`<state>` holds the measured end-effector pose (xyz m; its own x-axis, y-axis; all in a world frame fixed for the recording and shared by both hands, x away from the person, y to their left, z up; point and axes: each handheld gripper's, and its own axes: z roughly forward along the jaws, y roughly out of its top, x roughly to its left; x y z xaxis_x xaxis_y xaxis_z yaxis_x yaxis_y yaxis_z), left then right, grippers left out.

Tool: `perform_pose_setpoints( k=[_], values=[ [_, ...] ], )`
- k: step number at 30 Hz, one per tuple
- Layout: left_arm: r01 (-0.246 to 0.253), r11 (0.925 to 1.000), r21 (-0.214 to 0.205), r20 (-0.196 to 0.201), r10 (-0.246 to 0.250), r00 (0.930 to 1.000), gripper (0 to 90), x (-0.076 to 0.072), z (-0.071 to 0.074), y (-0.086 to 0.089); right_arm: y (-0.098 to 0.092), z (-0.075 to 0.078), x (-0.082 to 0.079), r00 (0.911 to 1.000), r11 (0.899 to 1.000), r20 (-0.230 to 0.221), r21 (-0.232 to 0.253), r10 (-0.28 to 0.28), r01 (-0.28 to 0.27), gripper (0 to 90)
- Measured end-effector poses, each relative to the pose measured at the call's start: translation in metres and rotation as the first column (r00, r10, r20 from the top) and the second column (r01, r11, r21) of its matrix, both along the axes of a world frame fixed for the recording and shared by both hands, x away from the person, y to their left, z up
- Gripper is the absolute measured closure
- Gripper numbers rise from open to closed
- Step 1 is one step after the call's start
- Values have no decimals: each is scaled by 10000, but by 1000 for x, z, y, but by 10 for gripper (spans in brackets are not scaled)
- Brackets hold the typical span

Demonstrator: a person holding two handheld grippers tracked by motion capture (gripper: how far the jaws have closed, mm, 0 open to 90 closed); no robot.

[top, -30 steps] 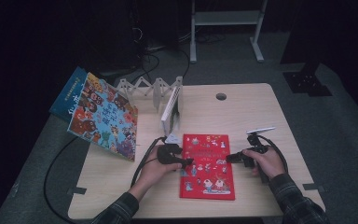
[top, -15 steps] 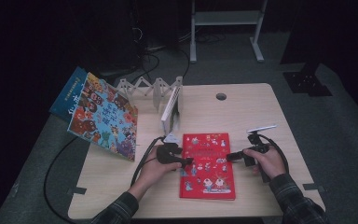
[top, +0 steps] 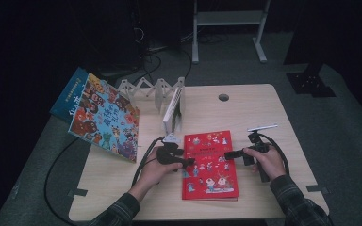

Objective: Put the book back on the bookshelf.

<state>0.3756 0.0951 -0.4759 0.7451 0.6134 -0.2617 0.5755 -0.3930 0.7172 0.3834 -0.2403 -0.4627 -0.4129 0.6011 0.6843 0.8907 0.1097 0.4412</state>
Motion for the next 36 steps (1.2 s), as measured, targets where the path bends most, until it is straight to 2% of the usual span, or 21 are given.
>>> perform_pose_setpoints(
  k=[2,7,12,15,19,20,21,25,33,36],
  values=[
    [13,9999,-106,-52,-13,10000,300,1,0,1,2,-2,1,10000,9992,-33,386,58,-56,560],
    [99,9993,-350,-49,-101,9999,286,1,-2,4,10,-2,3,9997,9995,116,242,194,-197,620],
    [259,9985,-476,-208,-269,9994,258,1,-1,6,9,-1,4,9997,9992,182,373,139,-145,642],
    [225,9978,-623,-126,-233,9996,257,0,3,9,9,2,3,9996,9990,243,407,152,-162,653],
    [109,9955,-944,-227,-131,9997,257,-1,10,15,9,7,1,9978,9974,632,678,186,-229,687],
    [88,9948,-1011,-286,-118,9995,255,-1,11,17,9,11,-1,9960,9962,873,827,206,-279,702],
    [66,9941,-1085,-310,-101,9995,255,-1,11,19,9,11,-1,9960,9962,873,827,206,-279,702],
    [-61,9919,-1270,-445,4,9990,253,-1,13,25,11,17,-4,9899,9935,1397,1065,241,-393,723],
    [-89,9854,-1699,-328,34,9995,254,-3,20,35,14,30,-13,9685,9958,2458,703,395,-585,727],
    [-94,9835,-1807,-308,39,9995,251,-3,22,36,14,38,-17,9614,9958,2723,682,404,-611,743]
  ],
)
